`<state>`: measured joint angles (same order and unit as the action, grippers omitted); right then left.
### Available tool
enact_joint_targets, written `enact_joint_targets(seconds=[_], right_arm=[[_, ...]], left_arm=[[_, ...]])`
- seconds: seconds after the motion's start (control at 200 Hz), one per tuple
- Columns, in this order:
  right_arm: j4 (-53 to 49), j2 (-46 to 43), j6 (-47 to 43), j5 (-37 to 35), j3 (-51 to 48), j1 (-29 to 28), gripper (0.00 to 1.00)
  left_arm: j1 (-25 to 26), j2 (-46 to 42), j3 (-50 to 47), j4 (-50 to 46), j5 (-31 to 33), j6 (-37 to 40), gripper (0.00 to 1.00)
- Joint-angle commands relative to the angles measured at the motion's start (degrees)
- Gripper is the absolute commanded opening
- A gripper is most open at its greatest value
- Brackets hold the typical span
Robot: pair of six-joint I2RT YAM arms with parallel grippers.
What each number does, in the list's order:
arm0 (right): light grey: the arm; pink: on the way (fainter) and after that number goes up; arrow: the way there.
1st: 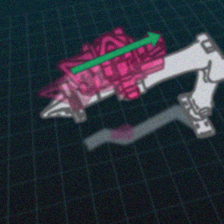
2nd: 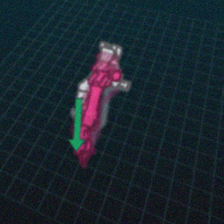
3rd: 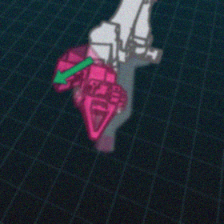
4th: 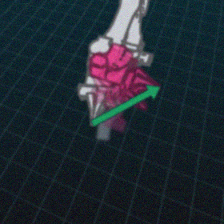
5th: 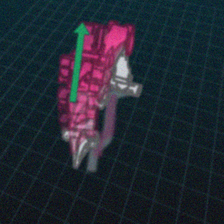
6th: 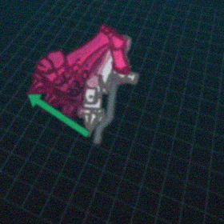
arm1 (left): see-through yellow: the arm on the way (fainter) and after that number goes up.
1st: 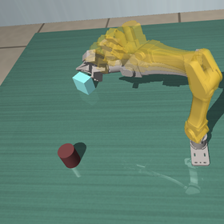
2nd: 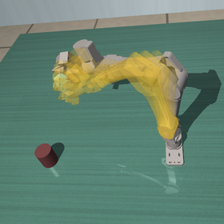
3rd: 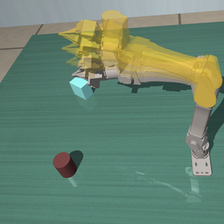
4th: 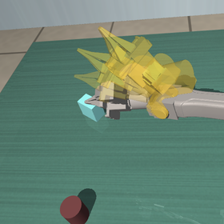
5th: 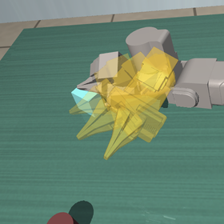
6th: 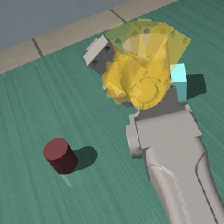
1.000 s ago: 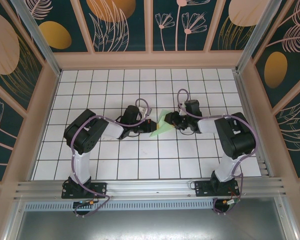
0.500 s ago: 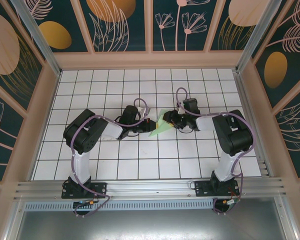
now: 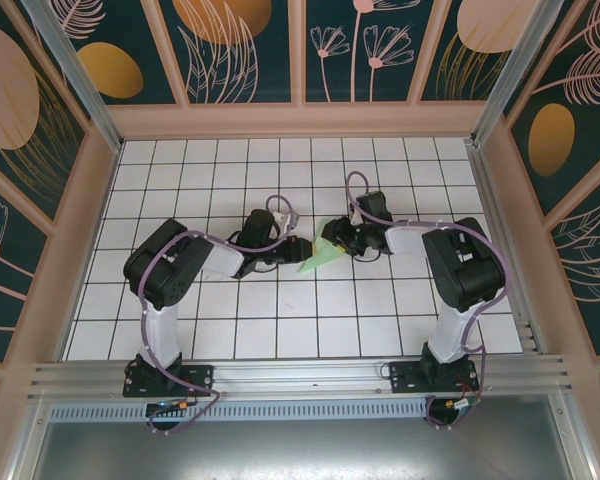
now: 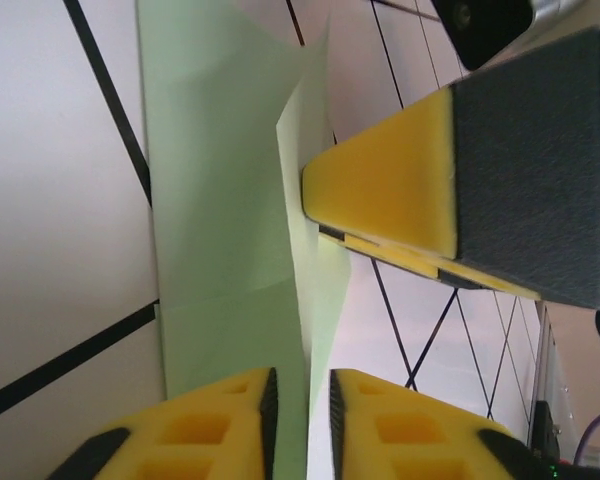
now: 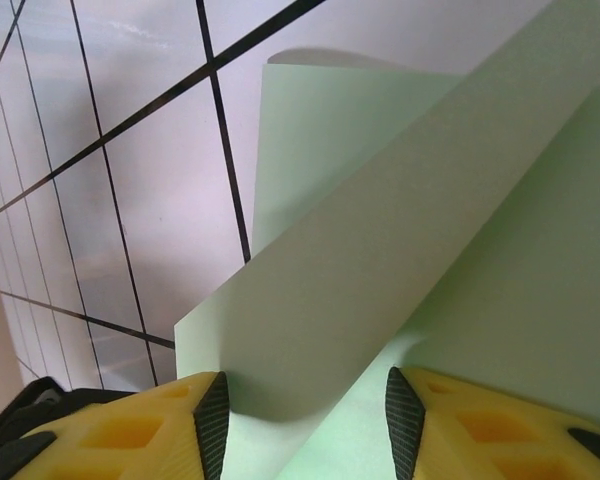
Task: Fold a paper plane with a square sheet of paper (pick it up from the middle)
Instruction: Fourth fold the wing at the center of the table.
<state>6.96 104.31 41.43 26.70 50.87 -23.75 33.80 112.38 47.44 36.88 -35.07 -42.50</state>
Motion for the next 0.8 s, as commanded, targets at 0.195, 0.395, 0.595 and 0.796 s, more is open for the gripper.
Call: enact_joint_targets(seconds=[0.195, 0.395, 0.595, 0.796], right_arm=[[-8.19, 4.46, 0.46, -6.51, 0.4, -1.02, 0.52], [-9.5, 5.03, 0.57, -7.44, 1.22, -1.39, 0.53], [-10.57, 5.51, 0.63, -7.78, 1.75, -1.5, 0.54], [-10.59, 5.91, 0.79, -7.7, 1.64, -1.57, 0.54]], left_arm=[[-0.85, -8.35, -2.26, -0.45, 4.25, 1.48, 0.29], [-0.62, -6.23, -2.48, 4.44, -2.05, -0.59, 0.24], [1.11, -3.63, 0.97, -0.27, -2.94, 1.85, 0.19], [1.32, -0.35, 3.45, -2.67, -2.11, 1.73, 0.16]])
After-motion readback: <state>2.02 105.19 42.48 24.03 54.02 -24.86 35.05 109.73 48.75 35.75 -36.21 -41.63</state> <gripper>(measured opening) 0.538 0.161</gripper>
